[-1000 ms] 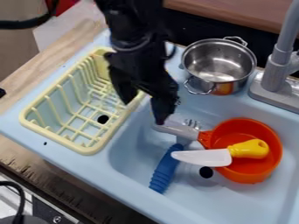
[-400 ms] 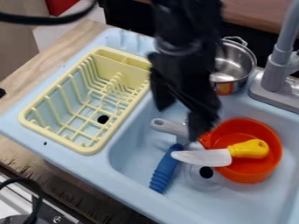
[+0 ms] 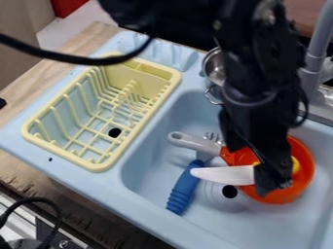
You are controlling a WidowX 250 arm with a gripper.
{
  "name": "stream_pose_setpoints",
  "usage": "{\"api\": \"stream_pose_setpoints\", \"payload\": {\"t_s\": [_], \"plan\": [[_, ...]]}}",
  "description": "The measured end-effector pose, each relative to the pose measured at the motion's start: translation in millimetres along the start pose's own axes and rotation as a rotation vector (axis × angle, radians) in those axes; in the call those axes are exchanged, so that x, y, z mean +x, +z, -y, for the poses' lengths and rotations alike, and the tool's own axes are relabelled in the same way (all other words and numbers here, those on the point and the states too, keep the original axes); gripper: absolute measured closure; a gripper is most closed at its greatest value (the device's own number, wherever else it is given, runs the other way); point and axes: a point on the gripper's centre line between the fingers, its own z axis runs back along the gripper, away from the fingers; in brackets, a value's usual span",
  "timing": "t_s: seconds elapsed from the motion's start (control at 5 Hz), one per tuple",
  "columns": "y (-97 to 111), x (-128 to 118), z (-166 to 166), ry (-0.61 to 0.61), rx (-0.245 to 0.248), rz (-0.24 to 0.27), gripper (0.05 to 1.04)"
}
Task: Put the knife in the orange pot
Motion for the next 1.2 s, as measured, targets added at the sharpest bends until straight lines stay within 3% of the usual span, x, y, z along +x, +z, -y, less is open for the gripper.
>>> {"api": "stream_pose_setpoints", "payload": {"t_s": [0.2,0.4,0.6,1.0,1.2], "plan": [[-15.3,4.7,10.1,-0.116,-0.026,0.028,0.085],[-25.2,3.9,13.0,-0.214,-0.100,0.026,0.085],[-33.0,5.9,14.2,-0.274,-0.139,0.016,0.085],[-54.3,10.9,24.4,-0.332,-0.164,-0.010,0.085],[-57.3,14.3,28.7,-0.353,-0.156,0.009,0.085]]}}
